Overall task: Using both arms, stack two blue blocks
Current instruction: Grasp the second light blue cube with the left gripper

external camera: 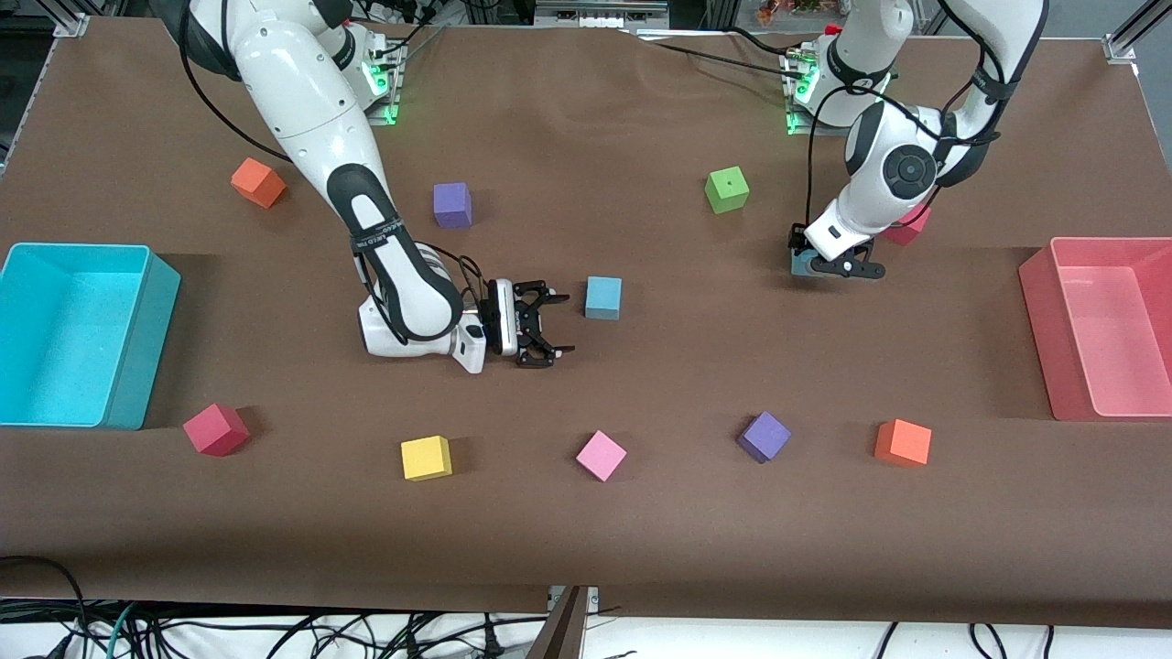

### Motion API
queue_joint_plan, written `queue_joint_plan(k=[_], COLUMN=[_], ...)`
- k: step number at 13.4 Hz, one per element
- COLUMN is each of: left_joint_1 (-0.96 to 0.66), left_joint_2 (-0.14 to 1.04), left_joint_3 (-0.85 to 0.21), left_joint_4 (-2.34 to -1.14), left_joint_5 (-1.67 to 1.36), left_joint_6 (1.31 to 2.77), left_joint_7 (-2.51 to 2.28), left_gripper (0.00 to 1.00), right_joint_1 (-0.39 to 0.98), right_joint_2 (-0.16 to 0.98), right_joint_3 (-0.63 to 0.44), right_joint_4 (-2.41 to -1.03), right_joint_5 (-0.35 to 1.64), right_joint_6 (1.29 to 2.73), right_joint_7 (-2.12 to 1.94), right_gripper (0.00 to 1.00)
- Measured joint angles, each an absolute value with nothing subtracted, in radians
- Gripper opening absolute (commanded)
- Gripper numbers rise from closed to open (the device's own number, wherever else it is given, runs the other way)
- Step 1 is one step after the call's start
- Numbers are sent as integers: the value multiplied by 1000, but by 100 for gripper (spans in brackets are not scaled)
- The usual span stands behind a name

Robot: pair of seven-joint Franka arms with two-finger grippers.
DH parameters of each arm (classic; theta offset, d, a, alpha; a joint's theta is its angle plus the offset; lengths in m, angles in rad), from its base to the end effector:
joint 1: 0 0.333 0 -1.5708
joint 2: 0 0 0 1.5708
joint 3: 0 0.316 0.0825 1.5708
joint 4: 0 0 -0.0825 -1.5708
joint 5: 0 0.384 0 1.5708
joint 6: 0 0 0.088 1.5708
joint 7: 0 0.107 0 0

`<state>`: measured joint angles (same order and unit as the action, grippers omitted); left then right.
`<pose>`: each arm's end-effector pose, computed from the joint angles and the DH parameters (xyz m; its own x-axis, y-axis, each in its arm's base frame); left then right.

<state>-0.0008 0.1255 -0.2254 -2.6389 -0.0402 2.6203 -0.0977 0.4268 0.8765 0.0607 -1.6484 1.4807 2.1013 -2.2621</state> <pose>0.4007 -0.0946 0.1924 0.9850 -0.0935 -0.1452 -0.0902 -0.9955 0.0288 0.5607 0.3472 0.1007 0.0964 0.4394 0.8931 0.9771 0.1292 -0.1690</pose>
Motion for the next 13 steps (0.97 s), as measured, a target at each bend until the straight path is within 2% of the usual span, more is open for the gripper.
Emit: queue_joint_plan(k=[3,7,9,13], left_joint_1=[0,-3,-8,-14], left_joint_2=[123,118,113,117], left_joint_3=[-239,-378,-415,-424], left_joint_4=[-2632,-2591,-2522,-2343], left_joint_5=[-40,-41,-41,-149], left_joint_6=[2623,2619,2534,2350], left_joint_7=[-133,-331,-391,-410], left_gripper=[30,30,30,30], right_joint_1=[431,454,458,458], right_joint_2=[880,881,881,882], right_joint_3=[62,63,63,63], right_joint_4=[-1649,-1649,-1649,-1649], right_joint_5=[1481,1505,1509,1509], right_joint_6=[2101,2101,2101,2102], right_joint_7=[-2265,-2266,-2267,-2267], right_gripper=[100,100,100,100])
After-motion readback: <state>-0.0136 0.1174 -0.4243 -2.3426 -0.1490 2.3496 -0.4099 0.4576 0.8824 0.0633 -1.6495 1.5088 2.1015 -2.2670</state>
